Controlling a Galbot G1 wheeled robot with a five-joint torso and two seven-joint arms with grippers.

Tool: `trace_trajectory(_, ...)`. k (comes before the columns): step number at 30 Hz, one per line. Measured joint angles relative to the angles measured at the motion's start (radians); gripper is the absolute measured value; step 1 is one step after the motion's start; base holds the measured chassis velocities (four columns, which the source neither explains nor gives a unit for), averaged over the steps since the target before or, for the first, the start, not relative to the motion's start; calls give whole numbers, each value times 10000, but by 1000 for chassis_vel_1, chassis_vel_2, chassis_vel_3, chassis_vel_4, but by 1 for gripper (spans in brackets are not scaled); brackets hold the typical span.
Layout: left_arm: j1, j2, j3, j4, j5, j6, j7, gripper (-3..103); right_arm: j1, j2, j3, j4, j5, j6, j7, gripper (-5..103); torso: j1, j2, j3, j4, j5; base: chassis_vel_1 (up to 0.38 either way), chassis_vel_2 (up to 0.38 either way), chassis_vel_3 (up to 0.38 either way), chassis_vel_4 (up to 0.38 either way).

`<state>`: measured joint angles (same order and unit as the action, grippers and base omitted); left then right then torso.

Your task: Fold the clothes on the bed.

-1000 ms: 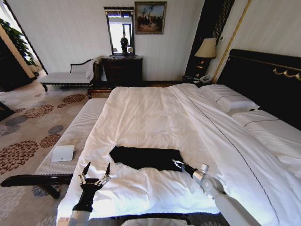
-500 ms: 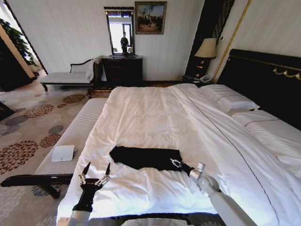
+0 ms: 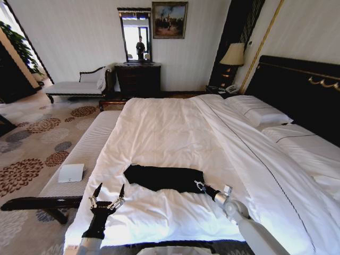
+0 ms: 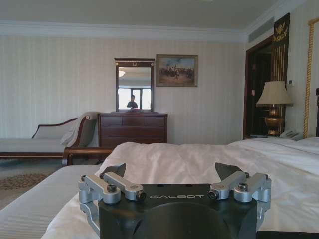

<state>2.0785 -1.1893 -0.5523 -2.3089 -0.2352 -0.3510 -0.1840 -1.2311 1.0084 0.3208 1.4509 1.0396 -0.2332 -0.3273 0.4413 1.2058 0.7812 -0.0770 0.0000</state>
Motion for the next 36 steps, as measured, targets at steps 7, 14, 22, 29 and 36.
trace_trajectory(7, 0, 0, 0, 0, 0, -1, 2, 100, -56, 332, 273, 191, 3, 0, 129, 4, 0, 0, 0, 0, -1, 0, 0, 0, 0)
trace_trajectory(14, 0, 0, 0, 0, 0, -2, 5, 100, -223, 490, 547, 609, -31, 0, 308, 4, 0, 0, 0, 0, 1, 0, 0, 0, 0)
trace_trajectory(22, 0, 0, 0, 0, 0, -1, 6, 100, -823, 251, 1154, 1494, -105, 6, 448, 4, 0, 0, 0, 1, 0, 0, 0, 0, 0)
trace_trajectory(29, 0, 1, 0, 0, -1, -2, 7, 100, -1230, -299, 1748, 1555, -1578, 313, 520, 4, 0, 0, 0, 0, 2, 0, 0, 0, 0)
trace_trajectory(36, 0, 0, 0, 0, -1, -2, 7, 100, -1283, -742, 2185, 1474, -2163, 443, 532, 4, 0, 0, 0, -1, 0, 0, 0, 0, 0)
